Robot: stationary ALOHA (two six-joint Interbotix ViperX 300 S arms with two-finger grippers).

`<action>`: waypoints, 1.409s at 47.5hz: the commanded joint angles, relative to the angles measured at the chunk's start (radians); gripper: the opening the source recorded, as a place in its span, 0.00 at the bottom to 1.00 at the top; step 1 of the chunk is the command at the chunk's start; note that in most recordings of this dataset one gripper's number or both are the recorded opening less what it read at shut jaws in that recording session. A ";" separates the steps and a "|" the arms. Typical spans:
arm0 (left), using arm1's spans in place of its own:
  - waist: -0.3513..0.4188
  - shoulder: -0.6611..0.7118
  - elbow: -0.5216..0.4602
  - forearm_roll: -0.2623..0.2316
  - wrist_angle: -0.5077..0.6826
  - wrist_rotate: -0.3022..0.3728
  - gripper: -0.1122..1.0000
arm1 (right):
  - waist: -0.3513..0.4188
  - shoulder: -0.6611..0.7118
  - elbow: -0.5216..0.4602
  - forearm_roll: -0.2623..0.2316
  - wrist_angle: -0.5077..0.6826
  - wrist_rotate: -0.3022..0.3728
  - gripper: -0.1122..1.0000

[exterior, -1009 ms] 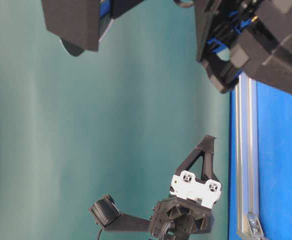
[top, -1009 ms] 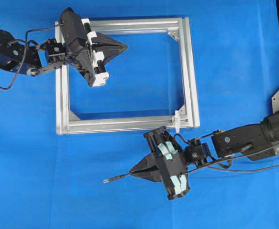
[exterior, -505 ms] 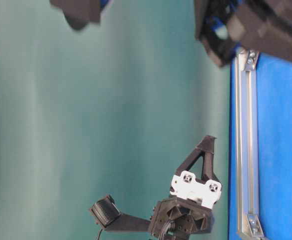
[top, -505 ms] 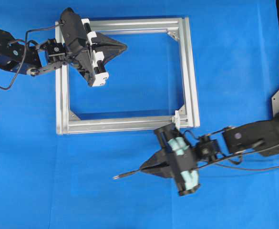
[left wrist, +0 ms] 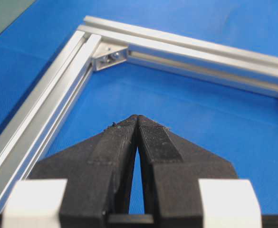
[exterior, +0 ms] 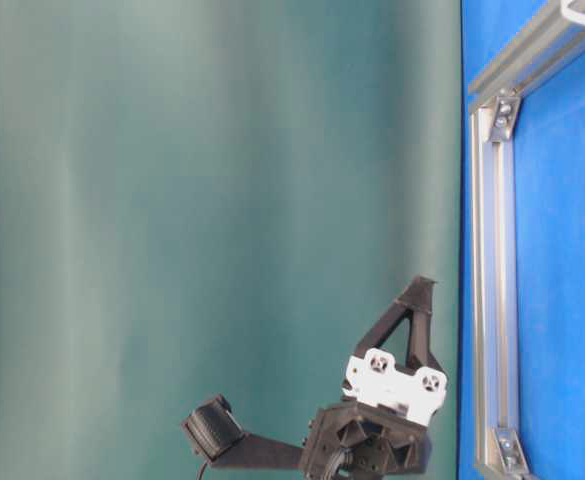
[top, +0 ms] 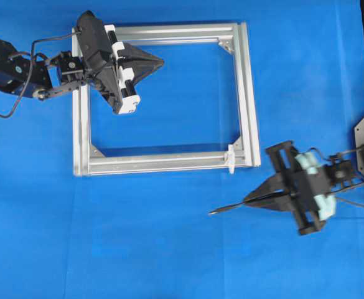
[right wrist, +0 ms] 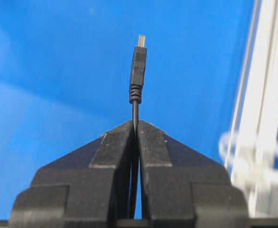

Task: Insert the wire through the string loop located on the right side.
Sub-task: 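Lift the cable and carry it right toward the white zip-tie loop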

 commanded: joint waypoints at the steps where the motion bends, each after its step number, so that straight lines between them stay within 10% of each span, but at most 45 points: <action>1: 0.002 -0.032 -0.005 0.003 -0.003 0.000 0.10 | 0.005 -0.072 0.031 0.003 0.014 0.002 0.07; 41: 0.002 -0.034 0.003 0.003 -0.017 0.000 0.10 | -0.005 -0.264 0.163 0.003 0.147 0.002 0.07; 67: 0.002 -0.034 0.002 0.002 -0.017 0.000 0.10 | -0.221 -0.273 0.184 -0.011 0.147 -0.008 0.07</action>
